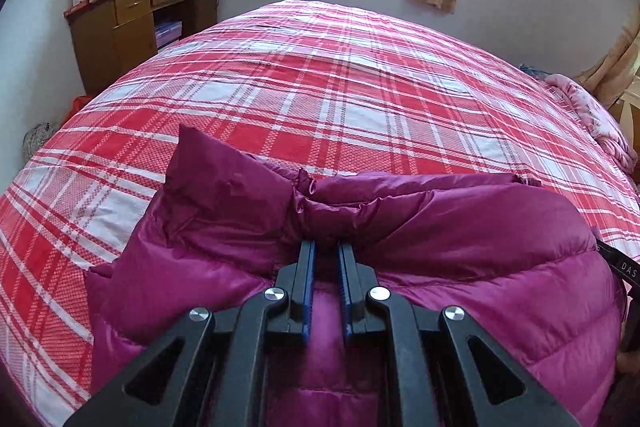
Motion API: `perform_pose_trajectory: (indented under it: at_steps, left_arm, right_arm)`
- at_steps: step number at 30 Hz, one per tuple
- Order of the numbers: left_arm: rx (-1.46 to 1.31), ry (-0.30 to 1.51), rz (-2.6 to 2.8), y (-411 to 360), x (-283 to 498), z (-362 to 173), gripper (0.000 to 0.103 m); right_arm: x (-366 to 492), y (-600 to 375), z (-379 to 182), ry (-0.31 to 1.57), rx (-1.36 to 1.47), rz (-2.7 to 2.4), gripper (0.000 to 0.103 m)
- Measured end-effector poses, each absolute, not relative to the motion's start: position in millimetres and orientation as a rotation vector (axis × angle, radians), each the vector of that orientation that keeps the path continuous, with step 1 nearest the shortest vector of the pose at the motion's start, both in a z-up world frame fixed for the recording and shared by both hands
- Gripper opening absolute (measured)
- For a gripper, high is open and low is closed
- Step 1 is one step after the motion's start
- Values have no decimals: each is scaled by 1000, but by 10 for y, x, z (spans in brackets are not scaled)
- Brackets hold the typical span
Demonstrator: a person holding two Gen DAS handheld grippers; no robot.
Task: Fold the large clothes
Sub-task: 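Lay the hem down over the collar end with both tools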
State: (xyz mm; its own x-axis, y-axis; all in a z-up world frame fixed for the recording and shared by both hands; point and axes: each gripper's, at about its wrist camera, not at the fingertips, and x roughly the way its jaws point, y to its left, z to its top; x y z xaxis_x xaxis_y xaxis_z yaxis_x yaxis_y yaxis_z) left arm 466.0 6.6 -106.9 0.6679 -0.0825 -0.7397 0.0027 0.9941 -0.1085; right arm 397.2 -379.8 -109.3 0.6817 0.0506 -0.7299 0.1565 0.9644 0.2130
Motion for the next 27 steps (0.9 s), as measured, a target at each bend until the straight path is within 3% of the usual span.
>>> perform_pose_trajectory:
  at_steps: [6,10,13,15,23,27]
  left_arm:
    - [-240,864,-104,230,4764,-1183,11]
    - [-293,865,-109,296,4769,-1204,11]
    - [-288,862,-102,278,4755,-1196,11]
    - [-284,863,-101,269,4759,-1191,11]
    - [-153,903,-50,134,4677,-1072,11]
    - [-76,859,-47,50,4294,-826,11]
  right_arm:
    - [3963,-3998,-1164,808,407,-38,26]
    - [3772,-4252,-1162,764,551,-95,12]
    - [3603,-4245,-1015,749,426,-234,13]
    - [3622,-4233,-1109,813,385,-255,23]
    - [3685,-4120,-1084,856,281,-306,24]
    - [3277,-3921,-674,692,229,-271,24]
